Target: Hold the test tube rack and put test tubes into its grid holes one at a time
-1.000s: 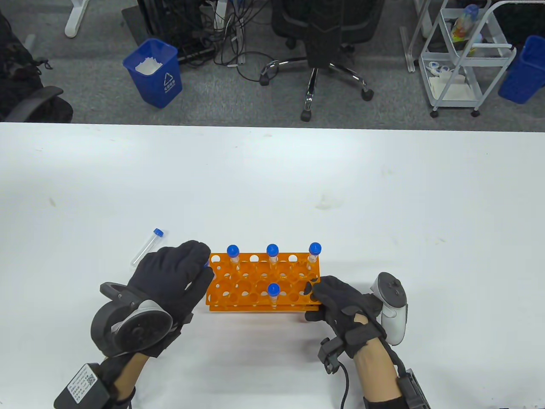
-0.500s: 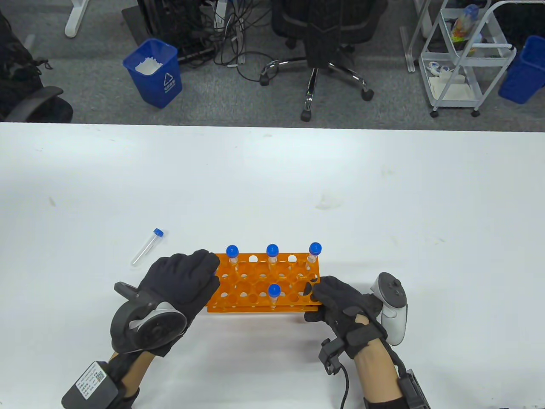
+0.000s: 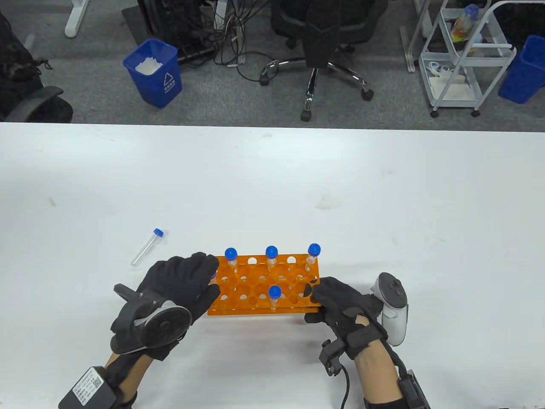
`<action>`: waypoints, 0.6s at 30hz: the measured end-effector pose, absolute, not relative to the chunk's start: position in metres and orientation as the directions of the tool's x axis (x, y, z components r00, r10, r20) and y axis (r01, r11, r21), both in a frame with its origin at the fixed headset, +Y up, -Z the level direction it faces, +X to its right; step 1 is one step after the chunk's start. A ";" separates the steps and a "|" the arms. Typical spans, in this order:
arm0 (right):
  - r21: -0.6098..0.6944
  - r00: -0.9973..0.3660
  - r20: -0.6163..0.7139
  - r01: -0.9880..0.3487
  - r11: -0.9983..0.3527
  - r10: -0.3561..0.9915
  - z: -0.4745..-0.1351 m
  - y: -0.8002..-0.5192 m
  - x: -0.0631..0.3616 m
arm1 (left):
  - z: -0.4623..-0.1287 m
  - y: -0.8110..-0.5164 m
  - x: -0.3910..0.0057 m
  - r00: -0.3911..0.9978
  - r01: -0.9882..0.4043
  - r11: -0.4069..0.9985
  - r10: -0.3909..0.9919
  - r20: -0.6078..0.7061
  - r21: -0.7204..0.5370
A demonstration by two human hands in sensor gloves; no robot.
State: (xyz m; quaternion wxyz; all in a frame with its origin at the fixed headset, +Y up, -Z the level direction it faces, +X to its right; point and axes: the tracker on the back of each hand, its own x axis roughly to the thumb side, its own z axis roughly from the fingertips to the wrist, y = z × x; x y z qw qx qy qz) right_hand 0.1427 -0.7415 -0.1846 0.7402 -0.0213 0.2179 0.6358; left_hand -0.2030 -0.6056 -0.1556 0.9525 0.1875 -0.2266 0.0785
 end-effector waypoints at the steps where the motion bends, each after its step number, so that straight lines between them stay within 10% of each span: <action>1: 0.243 0.090 -0.344 -0.953 0.181 0.935 -0.185 -0.741 0.143 | -0.155 -0.605 -0.203 0.886 -0.230 0.918 0.060 0.460 0.322; 18: 0.238 0.094 -0.354 -0.953 0.186 0.930 -0.185 -0.742 0.143 | -0.176 -0.555 -0.249 0.890 -0.376 0.876 0.250 0.380 0.303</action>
